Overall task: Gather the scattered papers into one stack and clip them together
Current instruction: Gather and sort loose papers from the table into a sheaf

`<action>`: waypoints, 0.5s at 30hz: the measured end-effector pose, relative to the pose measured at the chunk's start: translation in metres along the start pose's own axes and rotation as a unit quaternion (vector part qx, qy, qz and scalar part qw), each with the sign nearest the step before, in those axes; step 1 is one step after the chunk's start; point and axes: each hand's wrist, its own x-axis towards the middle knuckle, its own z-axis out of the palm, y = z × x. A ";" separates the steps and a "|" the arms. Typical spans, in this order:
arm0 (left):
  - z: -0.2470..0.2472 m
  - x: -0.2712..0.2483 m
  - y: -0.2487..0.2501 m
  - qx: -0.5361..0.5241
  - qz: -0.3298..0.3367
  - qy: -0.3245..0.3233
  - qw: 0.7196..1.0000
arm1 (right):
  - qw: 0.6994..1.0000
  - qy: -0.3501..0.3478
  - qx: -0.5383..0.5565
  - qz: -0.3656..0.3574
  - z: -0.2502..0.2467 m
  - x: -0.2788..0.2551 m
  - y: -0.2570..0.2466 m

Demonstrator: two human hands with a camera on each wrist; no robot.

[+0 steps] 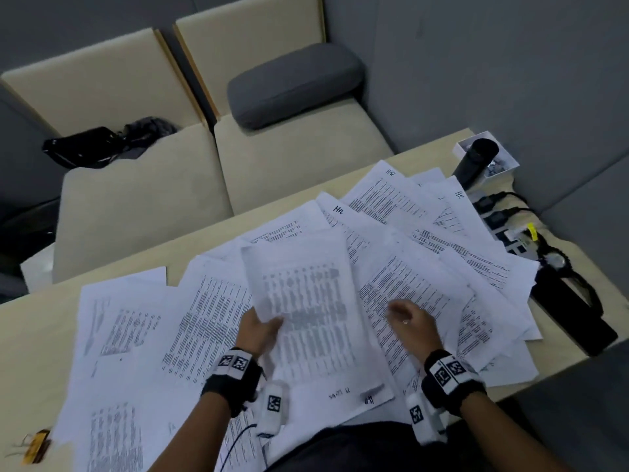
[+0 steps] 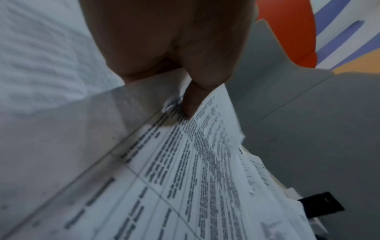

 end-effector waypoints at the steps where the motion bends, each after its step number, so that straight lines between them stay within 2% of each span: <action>1: -0.016 -0.003 -0.004 -0.003 -0.001 0.025 1.000 | 0.997 0.060 -0.044 0.003 -0.007 0.002 0.003; 3: -0.048 -0.004 -0.021 0.007 -0.004 0.057 0.998 | 0.978 0.173 -0.108 0.039 -0.022 0.008 0.011; 5: -0.073 -0.004 -0.038 0.032 -0.005 0.064 0.997 | 0.956 0.244 -0.120 0.112 -0.032 0.015 0.021; 7: -0.085 -0.002 -0.049 0.059 0.002 0.062 0.996 | 0.953 0.245 -0.081 0.161 -0.033 0.019 0.026; 11: -0.077 0.001 -0.057 0.092 0.019 0.015 0.996 | 0.958 0.225 -0.030 0.177 -0.011 0.008 0.020; 13: -0.069 0.001 -0.060 0.106 0.014 -0.019 0.994 | 0.959 0.224 -0.088 0.149 0.009 -0.008 0.017; 15: -0.065 0.004 -0.067 0.113 0.011 -0.032 0.993 | 0.947 0.206 -0.226 0.096 0.030 -0.025 0.013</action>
